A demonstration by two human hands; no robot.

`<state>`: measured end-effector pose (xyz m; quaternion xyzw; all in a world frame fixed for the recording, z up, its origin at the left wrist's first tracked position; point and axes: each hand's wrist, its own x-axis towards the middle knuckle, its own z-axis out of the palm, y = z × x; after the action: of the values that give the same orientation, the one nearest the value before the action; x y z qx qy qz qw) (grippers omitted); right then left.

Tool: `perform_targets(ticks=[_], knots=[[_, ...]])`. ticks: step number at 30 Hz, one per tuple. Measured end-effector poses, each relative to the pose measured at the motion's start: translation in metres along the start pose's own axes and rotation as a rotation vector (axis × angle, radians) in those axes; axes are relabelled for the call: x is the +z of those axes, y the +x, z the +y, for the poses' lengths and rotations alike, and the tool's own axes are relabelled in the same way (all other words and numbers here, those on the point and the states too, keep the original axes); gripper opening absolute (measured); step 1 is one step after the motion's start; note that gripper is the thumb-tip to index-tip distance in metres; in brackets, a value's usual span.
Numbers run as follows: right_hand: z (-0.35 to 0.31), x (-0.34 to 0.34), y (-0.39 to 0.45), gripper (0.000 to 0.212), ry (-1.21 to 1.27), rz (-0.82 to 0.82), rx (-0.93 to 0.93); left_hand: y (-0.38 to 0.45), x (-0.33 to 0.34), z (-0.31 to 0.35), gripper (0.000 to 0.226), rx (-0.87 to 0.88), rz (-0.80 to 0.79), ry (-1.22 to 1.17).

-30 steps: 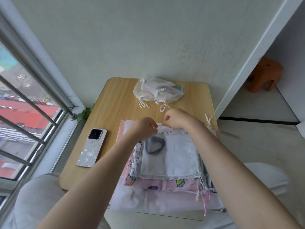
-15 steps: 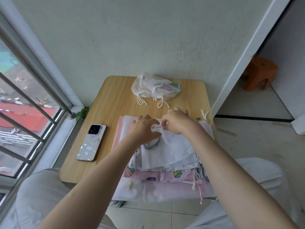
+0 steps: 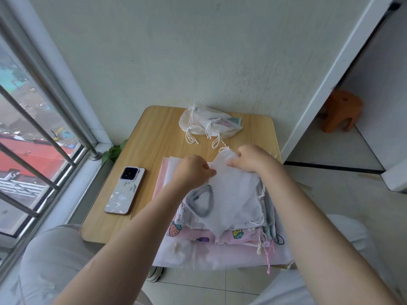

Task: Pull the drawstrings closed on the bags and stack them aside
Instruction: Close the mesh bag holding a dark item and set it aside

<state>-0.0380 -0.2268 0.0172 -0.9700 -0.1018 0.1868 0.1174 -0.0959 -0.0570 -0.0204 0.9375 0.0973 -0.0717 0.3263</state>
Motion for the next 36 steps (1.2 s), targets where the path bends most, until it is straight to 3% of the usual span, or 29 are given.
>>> perform_targets(ticks=[3,6,8,10,13,16,19,22,25,28,30,32,36], knots=[[0.005,0.001,0.001,0.026,-0.003,-0.115,-0.048,-0.006,-0.010,-0.003,0.011,-0.023,-0.178,-0.027],[-0.001,0.018,0.000,0.016,0.127,-0.149,-0.168,-0.014,-0.018,-0.015,0.037,-0.008,-0.507,0.009],[-0.009,0.031,0.000,0.017,0.237,-0.137,-0.241,-0.019,-0.022,-0.028,0.053,-0.044,-0.602,-0.163],[-0.022,0.043,0.000,0.019,0.291,-0.147,-0.302,-0.021,-0.024,-0.042,0.058,-0.088,-0.446,-0.434],[-0.042,0.059,0.000,0.006,0.388,-0.146,-0.343,-0.016,-0.021,-0.062,0.042,-0.180,-0.163,-0.923],[-0.050,0.068,-0.001,0.022,0.519,-0.032,-0.279,-0.014,-0.018,-0.074,0.029,-0.229,-0.047,-1.318],[-0.042,0.072,0.002,0.042,0.515,0.103,-0.179,-0.016,-0.019,-0.078,0.029,-0.313,0.049,-1.689],[-0.033,0.074,0.002,0.061,0.528,0.134,-0.114,-0.016,-0.020,-0.082,0.029,-0.375,0.154,-1.868],[-0.025,0.074,0.001,0.057,0.456,0.135,-0.059,-0.015,-0.015,-0.089,0.025,-0.442,0.225,-1.897],[-0.017,0.069,0.003,0.047,0.507,0.226,0.061,-0.016,-0.013,-0.094,0.014,-0.474,0.291,-1.724],[-0.015,0.065,0.006,0.037,0.711,0.207,0.146,-0.018,-0.013,-0.094,0.011,-0.482,0.312,-1.543],[-0.014,0.062,0.008,0.031,1.025,0.080,0.189,-0.017,-0.013,-0.092,0.019,-0.470,0.313,-1.394],[-0.010,0.065,0.012,0.028,1.582,-0.147,0.236,-0.016,-0.011,-0.089,0.037,-0.423,0.308,-1.293]])
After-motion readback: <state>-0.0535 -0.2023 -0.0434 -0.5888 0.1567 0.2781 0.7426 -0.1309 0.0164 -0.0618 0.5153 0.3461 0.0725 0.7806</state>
